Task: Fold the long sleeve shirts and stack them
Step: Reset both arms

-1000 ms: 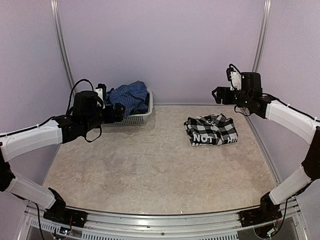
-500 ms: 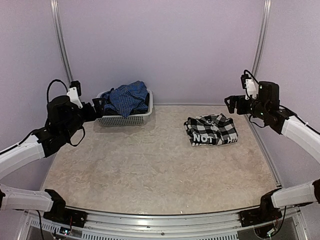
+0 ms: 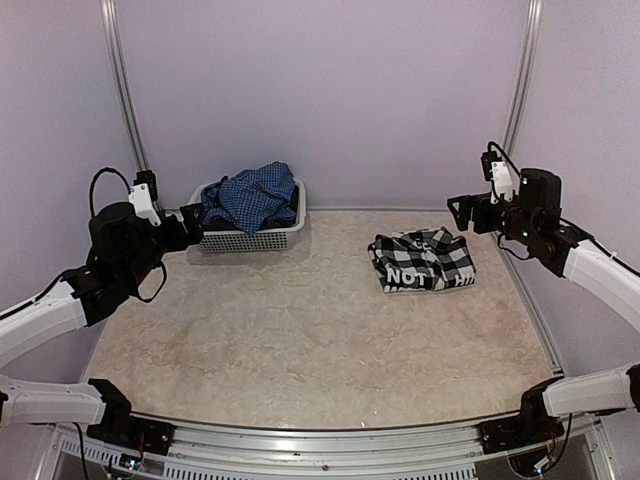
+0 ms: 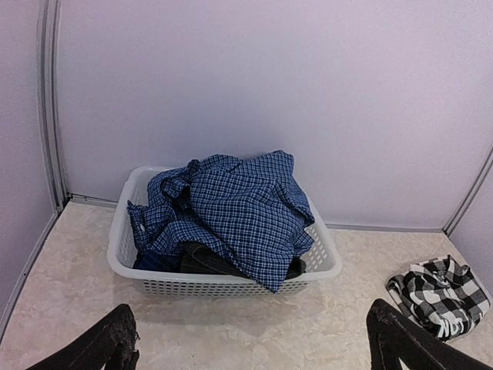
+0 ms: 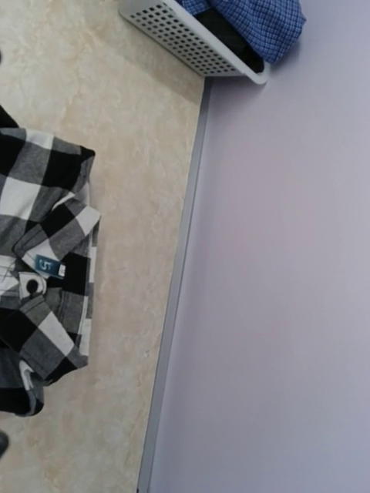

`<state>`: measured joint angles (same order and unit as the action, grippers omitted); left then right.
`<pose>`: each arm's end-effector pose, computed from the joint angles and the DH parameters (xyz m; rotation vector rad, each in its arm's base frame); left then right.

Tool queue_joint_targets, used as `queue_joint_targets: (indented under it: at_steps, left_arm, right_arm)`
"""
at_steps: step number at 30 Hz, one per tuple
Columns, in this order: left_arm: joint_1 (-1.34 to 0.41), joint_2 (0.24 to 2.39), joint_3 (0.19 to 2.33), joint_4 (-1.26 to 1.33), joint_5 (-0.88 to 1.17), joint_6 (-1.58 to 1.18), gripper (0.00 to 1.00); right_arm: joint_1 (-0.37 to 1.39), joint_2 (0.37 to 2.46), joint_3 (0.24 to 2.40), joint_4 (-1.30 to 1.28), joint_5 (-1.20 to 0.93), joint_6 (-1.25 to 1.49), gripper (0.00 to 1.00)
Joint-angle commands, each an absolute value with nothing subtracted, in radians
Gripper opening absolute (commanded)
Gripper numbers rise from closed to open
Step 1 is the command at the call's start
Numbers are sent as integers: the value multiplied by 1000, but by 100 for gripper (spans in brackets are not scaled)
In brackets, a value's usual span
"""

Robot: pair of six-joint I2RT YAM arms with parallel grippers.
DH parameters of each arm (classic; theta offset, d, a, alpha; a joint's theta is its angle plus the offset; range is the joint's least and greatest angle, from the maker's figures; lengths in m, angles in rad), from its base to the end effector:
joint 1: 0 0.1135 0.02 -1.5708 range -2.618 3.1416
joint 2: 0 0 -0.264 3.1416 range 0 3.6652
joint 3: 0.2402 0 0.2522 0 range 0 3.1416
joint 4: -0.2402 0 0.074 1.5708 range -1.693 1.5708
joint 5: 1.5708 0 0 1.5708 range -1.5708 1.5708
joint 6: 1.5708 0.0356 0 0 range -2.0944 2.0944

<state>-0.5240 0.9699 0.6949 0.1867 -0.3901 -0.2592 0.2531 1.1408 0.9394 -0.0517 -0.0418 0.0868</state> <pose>0.2053 -0.1030 0.3131 -0.0771 1.6577 -0.2723 0.2591 0.0686 0.3358 -0.1817 1.8235 0.2777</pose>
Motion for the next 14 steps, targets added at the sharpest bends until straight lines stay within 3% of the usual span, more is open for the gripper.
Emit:
queue_joint_targets:
  at_steps: [1, 14]
  left_arm:
    - [-523, 971, 704, 201, -397, -244, 99]
    - [-541, 973, 701, 196, -420, -230, 99]
  right_arm:
    - [260, 1123, 934, -23, -62, 71, 99]
    - [261, 1117, 925, -23, -56, 70, 100]
